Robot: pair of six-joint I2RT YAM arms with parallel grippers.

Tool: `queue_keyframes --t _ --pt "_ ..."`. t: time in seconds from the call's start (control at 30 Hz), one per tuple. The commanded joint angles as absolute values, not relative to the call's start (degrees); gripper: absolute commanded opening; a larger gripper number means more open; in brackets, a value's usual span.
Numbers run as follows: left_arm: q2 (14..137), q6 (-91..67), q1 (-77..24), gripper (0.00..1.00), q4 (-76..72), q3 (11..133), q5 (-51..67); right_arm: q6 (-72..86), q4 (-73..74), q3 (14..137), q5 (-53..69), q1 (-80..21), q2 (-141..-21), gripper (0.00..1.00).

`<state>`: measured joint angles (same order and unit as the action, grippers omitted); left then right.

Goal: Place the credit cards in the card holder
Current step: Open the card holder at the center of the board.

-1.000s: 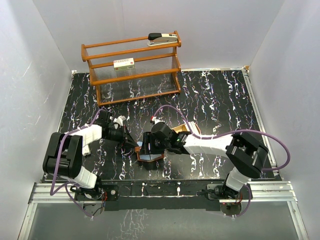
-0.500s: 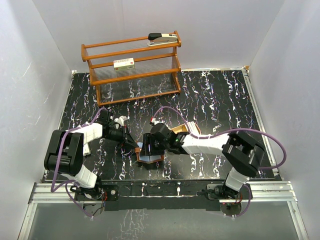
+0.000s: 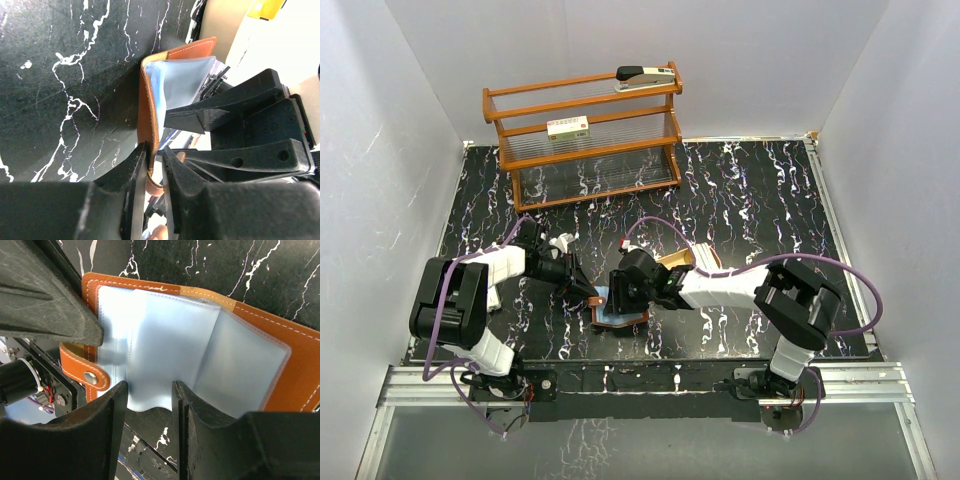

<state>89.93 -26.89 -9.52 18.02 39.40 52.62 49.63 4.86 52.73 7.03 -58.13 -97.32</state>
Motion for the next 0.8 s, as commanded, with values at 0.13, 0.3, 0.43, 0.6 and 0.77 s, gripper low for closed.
queue_keyframes --t 0.13,0.3,0.43,0.6,0.77 --pt "91.3 -27.1 -9.8 0.33 18.8 40.8 55.2 49.2 2.6 53.3 5.1 -58.3 -99.2 0.36" --pt "92.2 -28.2 -10.2 0.36 17.9 40.7 52.3 49.1 2.5 52.9 5.2 -58.3 -99.0 0.36" --pt "92.4 -28.8 -11.0 0.33 17.2 41.0 51.1 49.2 2.5 52.7 4.7 -58.2 -98.5 0.36" --pt "92.6 -28.4 -11.4 0.22 18.2 41.4 49.5 49.2 3.9 53.4 4.1 -58.2 -98.5 0.36" --pt "92.1 -28.0 -11.4 0.12 18.7 41.3 49.0 47.7 7.3 54.1 1.4 -58.2 -97.4 0.36"
